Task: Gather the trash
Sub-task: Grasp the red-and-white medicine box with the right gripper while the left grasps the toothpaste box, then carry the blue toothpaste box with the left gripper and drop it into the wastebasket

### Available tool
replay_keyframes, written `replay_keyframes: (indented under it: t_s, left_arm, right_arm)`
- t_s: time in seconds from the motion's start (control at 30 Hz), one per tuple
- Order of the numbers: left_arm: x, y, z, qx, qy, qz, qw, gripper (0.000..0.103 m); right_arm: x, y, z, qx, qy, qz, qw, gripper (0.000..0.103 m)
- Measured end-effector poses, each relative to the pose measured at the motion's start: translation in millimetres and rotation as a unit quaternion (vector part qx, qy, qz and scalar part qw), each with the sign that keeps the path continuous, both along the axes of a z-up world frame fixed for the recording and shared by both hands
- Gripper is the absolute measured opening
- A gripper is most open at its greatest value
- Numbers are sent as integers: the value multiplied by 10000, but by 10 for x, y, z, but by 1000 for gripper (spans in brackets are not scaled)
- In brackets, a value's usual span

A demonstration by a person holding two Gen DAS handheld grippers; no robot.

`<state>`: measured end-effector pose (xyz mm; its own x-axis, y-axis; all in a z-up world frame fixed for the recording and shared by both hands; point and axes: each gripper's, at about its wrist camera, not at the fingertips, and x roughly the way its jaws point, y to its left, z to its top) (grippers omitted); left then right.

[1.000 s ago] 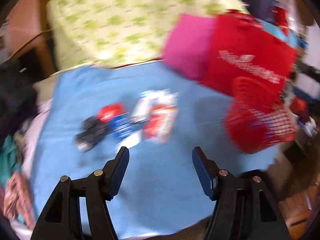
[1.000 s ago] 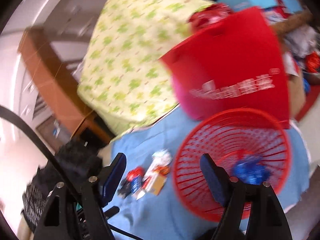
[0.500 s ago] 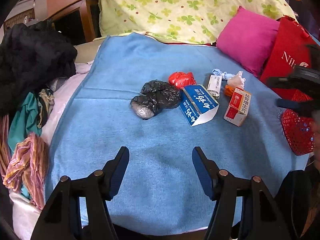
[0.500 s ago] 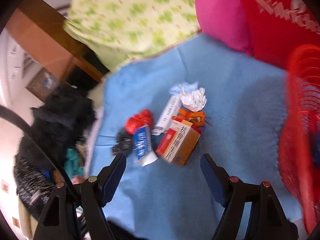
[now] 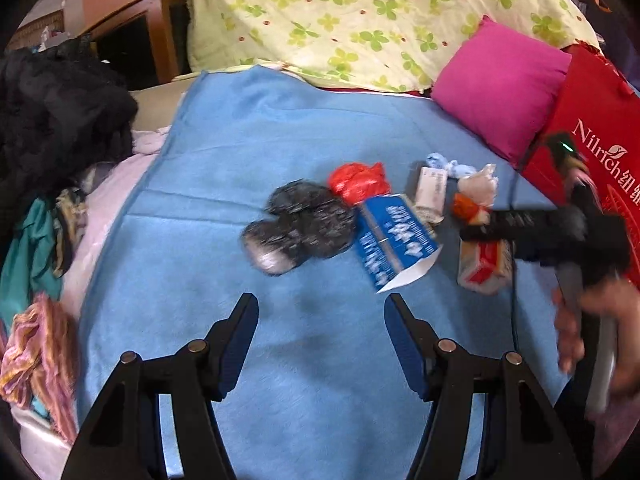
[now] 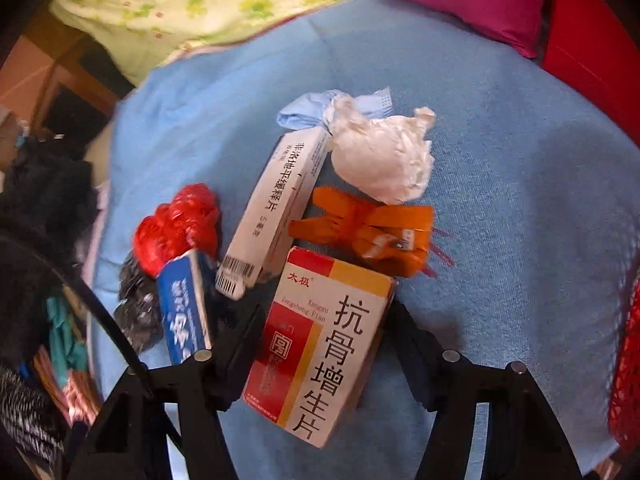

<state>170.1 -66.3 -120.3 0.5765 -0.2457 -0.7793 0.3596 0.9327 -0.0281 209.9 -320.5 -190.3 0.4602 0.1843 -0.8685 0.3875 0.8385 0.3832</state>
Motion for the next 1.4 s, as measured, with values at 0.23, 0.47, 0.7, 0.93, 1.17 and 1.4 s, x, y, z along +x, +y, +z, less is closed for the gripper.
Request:
replay_keyframes:
  t_s: [0.23, 0.47, 0.7, 0.93, 1.17, 1.4]
  left_arm:
    - [403, -629, -122, -258, 491, -35, 9985, 76]
    - [759, -990, -527, -164, 1194, 367, 9920, 76]
    - [668, -817, -583, -388, 1147, 570, 9910, 60]
    - [-17, -654, 152, -147, -1, 491, 9987, 59]
    - [-665, -673, 1015, 92, -1364, 228, 9904, 60]
    - [-1119, -699, 1454, 294, -2161, 98, 9759, 61]
  right_arm:
    - [-651, -156, 384, -319, -812, 245, 9959, 62]
    - [-1160, -174, 864, -1047, -1606, 447, 9804, 62]
    - [-1318, 60, 955, -1317, -1914, 584, 9709, 62]
    - [-1573, 77, 1135, -1289, -2332, 451, 9628, 62]
    - [-2006, 23, 1569, -1476, -2890, 168, 9457, 62]
    - [-2385, -15, 1938, -1643, -3286, -50, 9301, 62]
